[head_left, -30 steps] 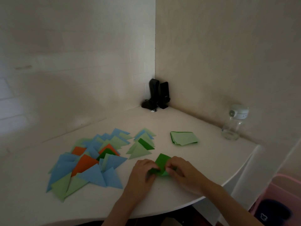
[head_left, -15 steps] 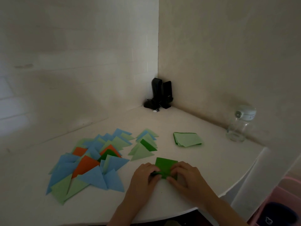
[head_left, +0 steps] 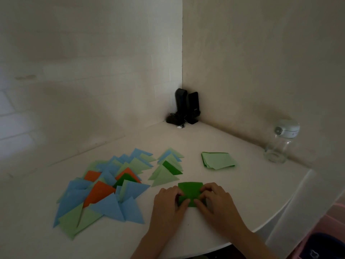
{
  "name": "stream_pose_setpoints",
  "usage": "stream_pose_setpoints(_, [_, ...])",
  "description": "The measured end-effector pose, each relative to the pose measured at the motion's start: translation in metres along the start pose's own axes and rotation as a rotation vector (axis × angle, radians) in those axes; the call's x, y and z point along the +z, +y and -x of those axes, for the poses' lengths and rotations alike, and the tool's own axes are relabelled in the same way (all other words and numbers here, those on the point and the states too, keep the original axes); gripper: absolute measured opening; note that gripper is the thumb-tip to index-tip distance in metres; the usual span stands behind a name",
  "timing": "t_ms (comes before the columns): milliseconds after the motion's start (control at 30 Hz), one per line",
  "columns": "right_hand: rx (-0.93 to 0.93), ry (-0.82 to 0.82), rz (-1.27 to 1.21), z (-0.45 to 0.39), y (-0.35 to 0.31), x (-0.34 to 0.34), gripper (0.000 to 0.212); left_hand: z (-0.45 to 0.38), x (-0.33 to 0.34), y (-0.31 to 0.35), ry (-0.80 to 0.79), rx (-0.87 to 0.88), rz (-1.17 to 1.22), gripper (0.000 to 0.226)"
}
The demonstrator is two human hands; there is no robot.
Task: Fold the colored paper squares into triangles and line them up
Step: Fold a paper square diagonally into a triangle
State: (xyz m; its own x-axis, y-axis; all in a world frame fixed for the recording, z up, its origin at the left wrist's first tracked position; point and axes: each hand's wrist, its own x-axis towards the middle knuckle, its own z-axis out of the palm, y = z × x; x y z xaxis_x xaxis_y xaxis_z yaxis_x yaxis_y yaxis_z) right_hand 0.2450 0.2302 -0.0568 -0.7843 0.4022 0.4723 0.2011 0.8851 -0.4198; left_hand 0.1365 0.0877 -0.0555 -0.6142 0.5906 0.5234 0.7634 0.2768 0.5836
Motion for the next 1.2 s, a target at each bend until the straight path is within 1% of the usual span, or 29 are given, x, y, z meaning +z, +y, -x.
stream_pose_setpoints(67, [0.035, -0.011, 0.024, -0.001, -0.001, 0.001, 0.037, -0.001, 0.002, 0.003, 0.012, -0.018, -0.018, 0.024])
stream_pose_setpoints(167, [0.039, -0.006, 0.048, -0.002, -0.002, 0.001, 0.035, -0.002, 0.003, 0.004, 0.020, -0.031, -0.025, 0.023])
stream_pose_setpoints(233, [0.054, -0.009, -0.017, -0.003, -0.002, -0.001, 0.031, -0.002, 0.002, 0.004, 0.008, -0.059, -0.005, 0.021])
stream_pose_setpoints(333, [0.089, -0.016, -0.119, -0.004, -0.001, -0.003, 0.028, -0.003, 0.000, 0.002, -0.016, -0.119, 0.107, 0.019])
stream_pose_setpoints(433, [0.108, -0.048, -0.184, -0.007, 0.002, -0.003, 0.031, -0.003, -0.004, -0.002, -0.020, -0.131, 0.178, 0.027])
stream_pose_setpoints(533, [0.132, -0.116, -0.268, -0.009, 0.004, -0.009, 0.032, -0.003, -0.009, -0.003, -0.041, -0.112, 0.177, 0.036])
stream_pose_setpoints(633, [0.137, -0.189, -0.317, -0.011, 0.005, -0.018, 0.035, -0.004, -0.007, -0.004, -0.024, -0.039, 0.158, 0.028])
stream_pose_setpoints(733, [0.120, -0.291, -0.320, -0.019, 0.003, -0.023, 0.037, -0.005, -0.006, -0.003, -0.029, 0.015, 0.164, 0.031])
stream_pose_setpoints(767, [0.150, -0.329, -0.331, -0.022, 0.002, -0.025, 0.038, -0.006, -0.007, -0.002, -0.046, 0.014, 0.161, 0.032])
stream_pose_setpoints(800, [0.190, -0.350, -0.337, -0.024, 0.003, -0.027, 0.040, -0.007, -0.008, -0.001, -0.065, 0.014, 0.159, 0.029])
stream_pose_setpoints(833, [0.213, -0.348, -0.332, -0.026, 0.003, -0.029, 0.047, -0.007, -0.009, -0.001, -0.078, 0.017, 0.152, 0.025])
stream_pose_setpoints(900, [0.180, -0.335, -0.288, -0.028, 0.006, -0.031, 0.064, -0.007, -0.012, -0.002, -0.098, 0.039, 0.124, 0.025])
stream_pose_setpoints(967, [0.123, -0.404, -0.214, -0.031, 0.008, -0.034, 0.071, -0.008, -0.016, -0.007, -0.144, 0.079, 0.076, 0.027])
stream_pose_setpoints(1067, [0.101, -0.471, -0.064, -0.037, 0.004, -0.038, 0.064, -0.008, -0.023, -0.010, -0.200, 0.120, -0.049, 0.033])
stream_pose_setpoints(1133, [0.090, -0.458, -0.092, -0.041, 0.002, -0.039, 0.060, -0.007, -0.030, -0.005, -0.253, 0.157, -0.133, 0.035])
stream_pose_setpoints(1200, [0.071, -0.457, -0.130, -0.042, -0.002, -0.042, 0.050, -0.004, -0.035, -0.001, -0.259, 0.209, -0.228, 0.034])
